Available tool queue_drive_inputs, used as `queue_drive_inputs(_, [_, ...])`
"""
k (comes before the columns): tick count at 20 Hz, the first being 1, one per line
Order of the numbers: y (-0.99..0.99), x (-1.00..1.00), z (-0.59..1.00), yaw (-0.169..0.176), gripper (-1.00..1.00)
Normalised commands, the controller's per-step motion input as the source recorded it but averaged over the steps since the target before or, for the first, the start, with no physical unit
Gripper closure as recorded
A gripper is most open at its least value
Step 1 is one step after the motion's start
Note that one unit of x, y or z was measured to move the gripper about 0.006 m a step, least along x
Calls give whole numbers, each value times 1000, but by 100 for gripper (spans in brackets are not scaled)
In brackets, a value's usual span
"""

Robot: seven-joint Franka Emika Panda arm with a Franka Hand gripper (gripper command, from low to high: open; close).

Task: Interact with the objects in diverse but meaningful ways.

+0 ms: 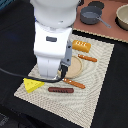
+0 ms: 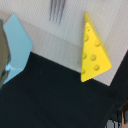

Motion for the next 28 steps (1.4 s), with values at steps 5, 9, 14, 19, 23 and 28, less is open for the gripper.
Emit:
queue_drive_inputs(5, [610,-814,-157,64,-100])
queue_drive_inputs(9, [553,-829,-237,77,-100])
queue_drive_inputs(14, [483,-872,-318,84,-100])
queue_drive_inputs(19, [372,-949,-423,85,-100])
queue_drive_inputs(23, [308,-987,-468,83,-100])
queue_drive_inputs(28, [274,-1000,-473,78,-100])
